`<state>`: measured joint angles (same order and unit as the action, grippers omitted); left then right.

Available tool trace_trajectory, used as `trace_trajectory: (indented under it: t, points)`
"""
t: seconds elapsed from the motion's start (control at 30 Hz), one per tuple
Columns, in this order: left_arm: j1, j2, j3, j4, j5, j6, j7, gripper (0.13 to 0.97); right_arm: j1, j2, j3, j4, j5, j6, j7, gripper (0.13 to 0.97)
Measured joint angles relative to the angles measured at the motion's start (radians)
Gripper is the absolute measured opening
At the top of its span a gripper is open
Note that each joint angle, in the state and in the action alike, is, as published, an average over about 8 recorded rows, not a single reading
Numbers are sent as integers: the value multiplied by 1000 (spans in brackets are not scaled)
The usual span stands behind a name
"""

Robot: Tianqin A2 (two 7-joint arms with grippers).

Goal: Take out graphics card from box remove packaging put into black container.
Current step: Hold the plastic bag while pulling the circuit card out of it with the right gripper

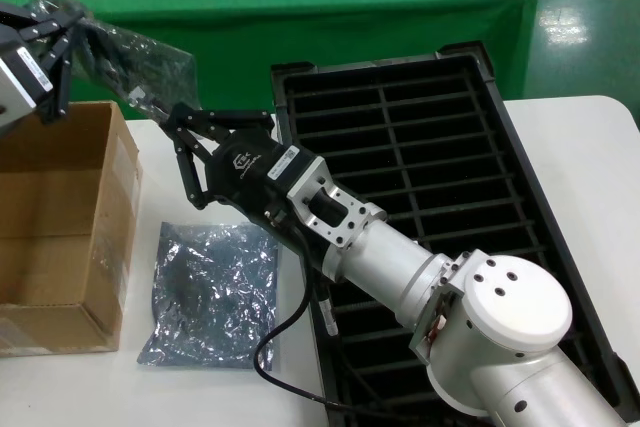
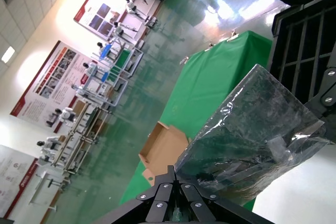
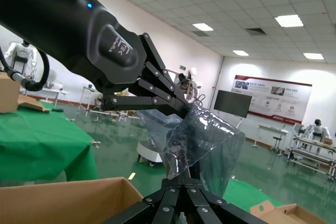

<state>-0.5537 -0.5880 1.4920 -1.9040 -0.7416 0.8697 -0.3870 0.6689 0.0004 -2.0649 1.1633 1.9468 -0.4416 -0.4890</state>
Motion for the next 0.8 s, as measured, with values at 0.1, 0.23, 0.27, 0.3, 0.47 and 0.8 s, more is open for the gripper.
trace_trajectory:
  t: [0.1,0.23,0.27,0.3,0.47,0.8]
  points:
    - [3,0,2,-7,-3,6,-4,139,0,0,3,-3,3,-1,-4,134]
    - [7,-3,3,-15,-9,14,-9,139,3,0,4,-9,11,-1,-11,134]
    - [8,-5,3,-16,-11,15,-11,139,4,0,3,-11,14,-1,-12,134]
    - [9,-6,3,-18,-14,17,-12,139,5,0,2,-12,17,-1,-14,134]
    - [10,-13,0,-22,-29,18,-18,139,11,0,-8,-19,30,1,-20,134]
    - [10,-21,1,-18,-66,1,-17,139,12,0,-30,-13,20,-6,1,136]
